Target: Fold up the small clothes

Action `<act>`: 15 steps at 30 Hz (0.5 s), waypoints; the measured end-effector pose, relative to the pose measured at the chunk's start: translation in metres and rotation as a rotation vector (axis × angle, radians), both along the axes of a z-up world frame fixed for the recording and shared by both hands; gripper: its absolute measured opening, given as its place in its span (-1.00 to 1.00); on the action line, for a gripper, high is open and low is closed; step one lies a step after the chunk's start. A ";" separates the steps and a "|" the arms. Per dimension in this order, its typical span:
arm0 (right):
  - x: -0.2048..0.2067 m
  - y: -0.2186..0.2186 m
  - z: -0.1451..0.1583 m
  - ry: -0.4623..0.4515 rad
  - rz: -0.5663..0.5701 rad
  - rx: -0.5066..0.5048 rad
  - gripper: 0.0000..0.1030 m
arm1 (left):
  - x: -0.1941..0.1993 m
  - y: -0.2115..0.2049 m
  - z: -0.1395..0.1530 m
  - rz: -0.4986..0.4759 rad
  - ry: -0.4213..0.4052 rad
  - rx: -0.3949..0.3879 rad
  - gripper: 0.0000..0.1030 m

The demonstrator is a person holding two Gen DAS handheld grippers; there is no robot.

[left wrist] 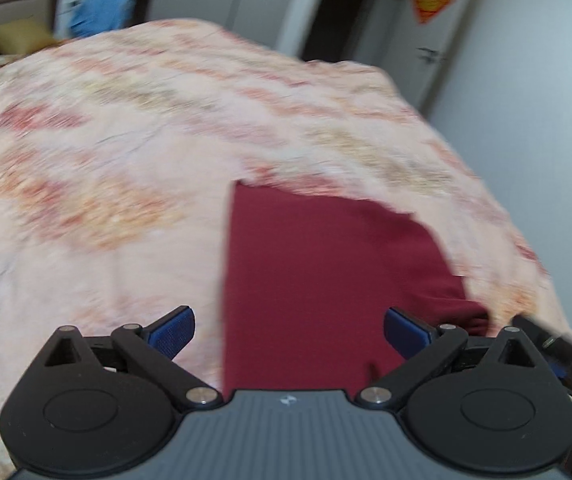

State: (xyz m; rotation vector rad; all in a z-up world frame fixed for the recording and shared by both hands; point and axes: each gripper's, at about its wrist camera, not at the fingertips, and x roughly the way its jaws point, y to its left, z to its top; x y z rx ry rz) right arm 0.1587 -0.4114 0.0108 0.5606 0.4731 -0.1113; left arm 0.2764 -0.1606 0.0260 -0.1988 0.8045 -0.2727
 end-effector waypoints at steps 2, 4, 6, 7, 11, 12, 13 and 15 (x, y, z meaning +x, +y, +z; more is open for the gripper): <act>0.015 0.001 0.000 0.005 0.001 0.070 0.99 | 0.004 0.009 -0.007 0.031 0.025 0.011 0.99; 0.029 0.005 0.001 0.004 0.008 0.085 0.94 | 0.006 0.015 -0.014 0.048 0.051 0.026 0.99; 0.040 0.011 0.001 0.023 -0.001 0.064 0.67 | 0.008 0.018 -0.021 0.047 0.073 0.025 0.99; 0.045 0.014 0.000 0.039 -0.007 0.057 0.60 | 0.008 0.018 -0.025 0.039 0.081 0.015 0.99; 0.055 0.018 -0.010 0.091 -0.037 0.076 -0.28 | 0.006 0.017 -0.037 -0.001 0.107 -0.055 0.99; 0.054 0.017 -0.012 0.096 -0.042 0.084 -0.43 | 0.006 0.016 -0.039 -0.005 0.113 -0.065 0.99; 0.053 0.017 -0.014 0.098 -0.044 0.090 -0.46 | 0.005 0.015 -0.040 -0.007 0.116 -0.070 0.99; 0.049 0.016 -0.013 0.086 -0.033 0.093 -0.61 | 0.004 0.014 -0.040 -0.015 0.113 -0.076 0.99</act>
